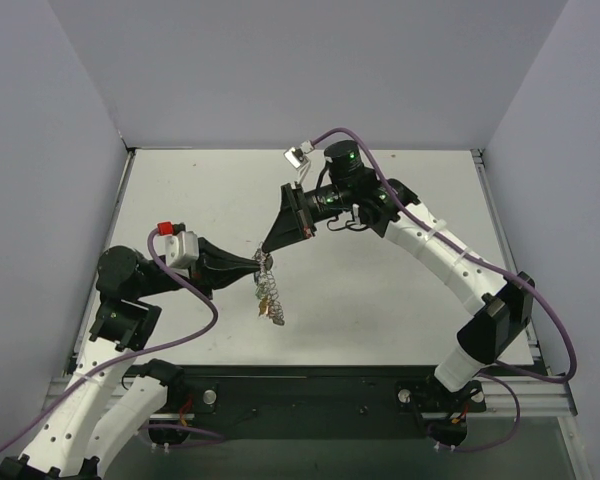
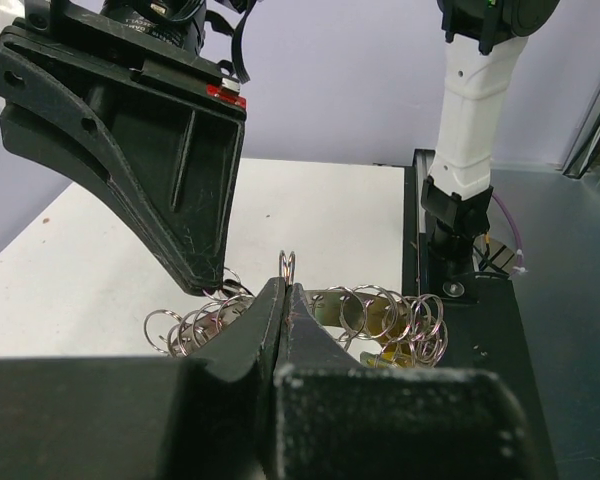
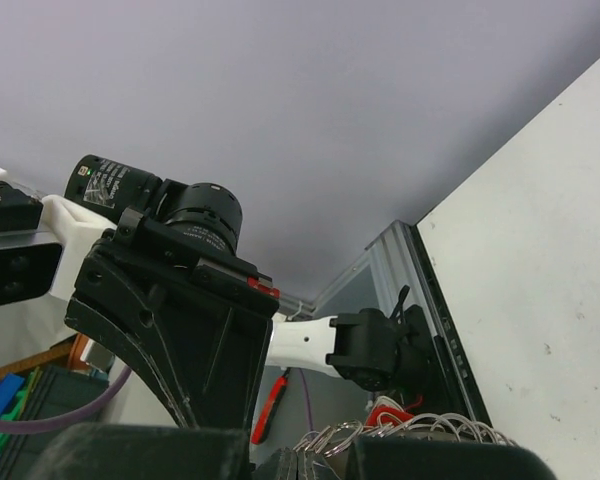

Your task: Put the keys on the keyring

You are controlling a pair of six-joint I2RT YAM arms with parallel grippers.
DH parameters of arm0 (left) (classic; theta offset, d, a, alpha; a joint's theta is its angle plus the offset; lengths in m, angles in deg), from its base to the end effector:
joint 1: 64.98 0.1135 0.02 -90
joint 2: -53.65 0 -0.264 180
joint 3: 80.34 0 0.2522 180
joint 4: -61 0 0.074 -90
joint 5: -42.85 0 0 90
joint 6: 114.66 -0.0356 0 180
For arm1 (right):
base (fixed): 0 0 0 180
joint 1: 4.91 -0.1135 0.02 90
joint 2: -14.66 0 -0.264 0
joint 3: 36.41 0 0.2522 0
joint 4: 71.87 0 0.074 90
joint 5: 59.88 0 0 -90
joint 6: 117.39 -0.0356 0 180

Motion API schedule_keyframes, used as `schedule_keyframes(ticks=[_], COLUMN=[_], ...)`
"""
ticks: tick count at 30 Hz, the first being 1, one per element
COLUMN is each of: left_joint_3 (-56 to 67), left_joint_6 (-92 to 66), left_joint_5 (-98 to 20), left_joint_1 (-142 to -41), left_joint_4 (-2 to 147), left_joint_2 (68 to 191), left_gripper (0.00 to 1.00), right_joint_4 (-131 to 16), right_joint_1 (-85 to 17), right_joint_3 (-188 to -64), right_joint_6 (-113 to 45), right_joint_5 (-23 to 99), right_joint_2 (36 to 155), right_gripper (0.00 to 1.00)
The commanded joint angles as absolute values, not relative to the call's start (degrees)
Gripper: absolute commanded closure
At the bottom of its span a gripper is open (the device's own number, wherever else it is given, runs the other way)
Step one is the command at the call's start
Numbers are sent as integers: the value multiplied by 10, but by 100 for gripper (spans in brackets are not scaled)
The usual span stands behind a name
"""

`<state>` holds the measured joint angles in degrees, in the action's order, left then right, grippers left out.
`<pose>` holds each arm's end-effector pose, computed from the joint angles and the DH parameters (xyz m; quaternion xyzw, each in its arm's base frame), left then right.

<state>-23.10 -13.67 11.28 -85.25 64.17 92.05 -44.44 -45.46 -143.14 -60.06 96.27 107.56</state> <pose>0.1217 -0.0773 0.3839 0.4303 0.4941 -0.4713 0.5904 0.2555 0.2615 0.4167 -0.3819 0.6338 0.6533 0.1602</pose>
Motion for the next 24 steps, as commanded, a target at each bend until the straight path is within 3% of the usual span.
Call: schedule_keyframes(ticks=[1,24], left_joint_3=[-224,-236], left_joint_6=[-147,-189], left_joint_5=[109,25], left_joint_1=[-855,-855], left_joint_4=[621,652], left_joint_2=[908,875], left_gripper=[100,100], right_joint_4=[-508,-593], right_joint_1=[-459,-459], right_joint_3=[-1423,-1379], right_joint_6=[-632,-705], right_joint_5=[997,1022], right_joint_2=[1057,1011], right_gripper=[100,100])
